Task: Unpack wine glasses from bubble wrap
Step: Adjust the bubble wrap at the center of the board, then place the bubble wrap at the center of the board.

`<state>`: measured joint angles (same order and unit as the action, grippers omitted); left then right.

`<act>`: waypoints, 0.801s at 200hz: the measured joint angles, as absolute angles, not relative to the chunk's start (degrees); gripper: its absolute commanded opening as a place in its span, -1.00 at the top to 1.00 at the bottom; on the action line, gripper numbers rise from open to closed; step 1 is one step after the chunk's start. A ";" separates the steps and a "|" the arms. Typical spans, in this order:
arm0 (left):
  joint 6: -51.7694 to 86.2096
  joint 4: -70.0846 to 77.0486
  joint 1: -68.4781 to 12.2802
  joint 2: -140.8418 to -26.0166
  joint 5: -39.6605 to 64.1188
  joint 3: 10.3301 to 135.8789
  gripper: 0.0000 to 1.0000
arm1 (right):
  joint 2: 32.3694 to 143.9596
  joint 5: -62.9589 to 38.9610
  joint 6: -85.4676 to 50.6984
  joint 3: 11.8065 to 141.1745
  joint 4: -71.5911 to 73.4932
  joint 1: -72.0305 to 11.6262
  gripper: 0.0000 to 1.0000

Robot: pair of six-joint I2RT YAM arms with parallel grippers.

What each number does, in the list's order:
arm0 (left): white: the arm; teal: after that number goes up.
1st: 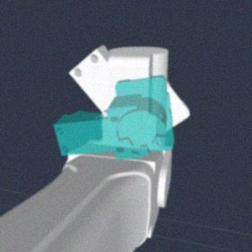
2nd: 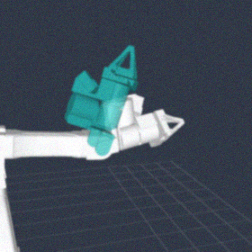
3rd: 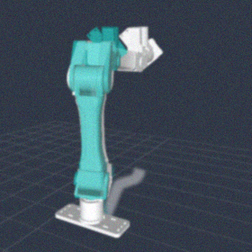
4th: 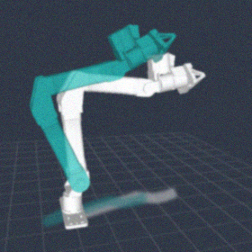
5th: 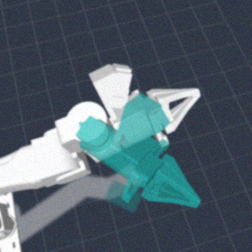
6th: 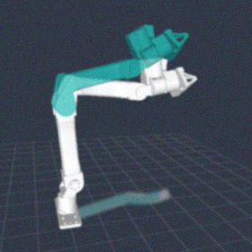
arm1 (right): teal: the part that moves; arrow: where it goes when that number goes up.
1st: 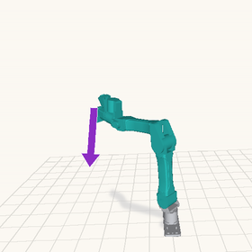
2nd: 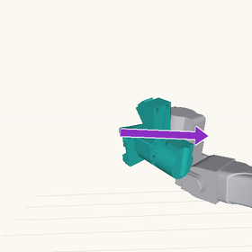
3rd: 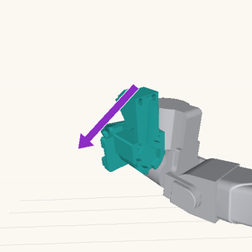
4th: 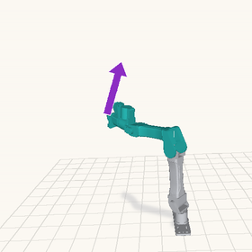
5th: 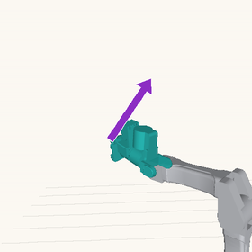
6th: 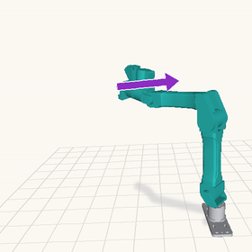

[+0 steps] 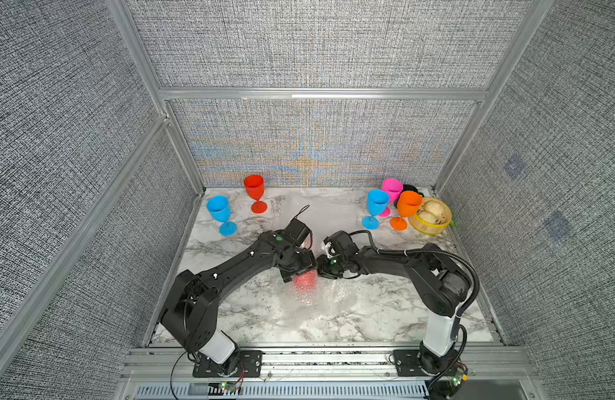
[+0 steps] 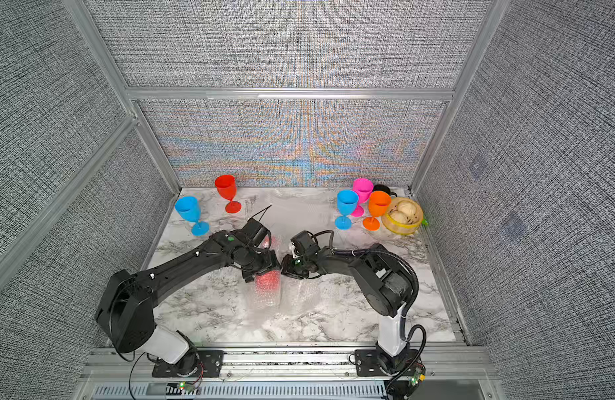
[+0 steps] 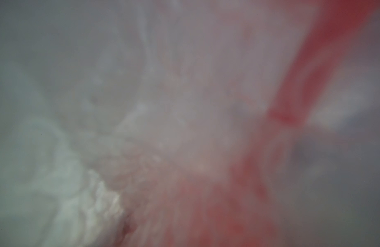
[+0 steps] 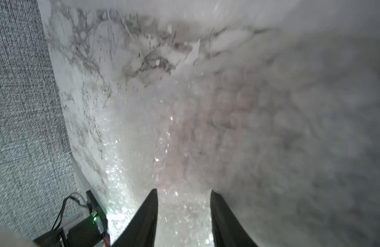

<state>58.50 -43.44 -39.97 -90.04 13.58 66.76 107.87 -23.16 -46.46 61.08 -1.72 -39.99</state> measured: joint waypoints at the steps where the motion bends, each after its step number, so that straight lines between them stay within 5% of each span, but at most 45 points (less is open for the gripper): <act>1: 58.48 -43.46 -39.97 -90.08 13.58 66.81 -0.55 | 107.70 -23.11 -46.41 61.21 -2.00 -39.99 0.08; 110: 52.27 -43.27 -39.92 -101.62 12.58 70.81 -0.56 | 94.19 -22.48 -40.73 63.61 -11.90 -36.77 -0.05; 160: 50.41 -42.89 -40.03 -103.83 12.62 71.11 -0.56 | 91.24 -24.64 -40.77 62.15 -12.60 -37.04 0.10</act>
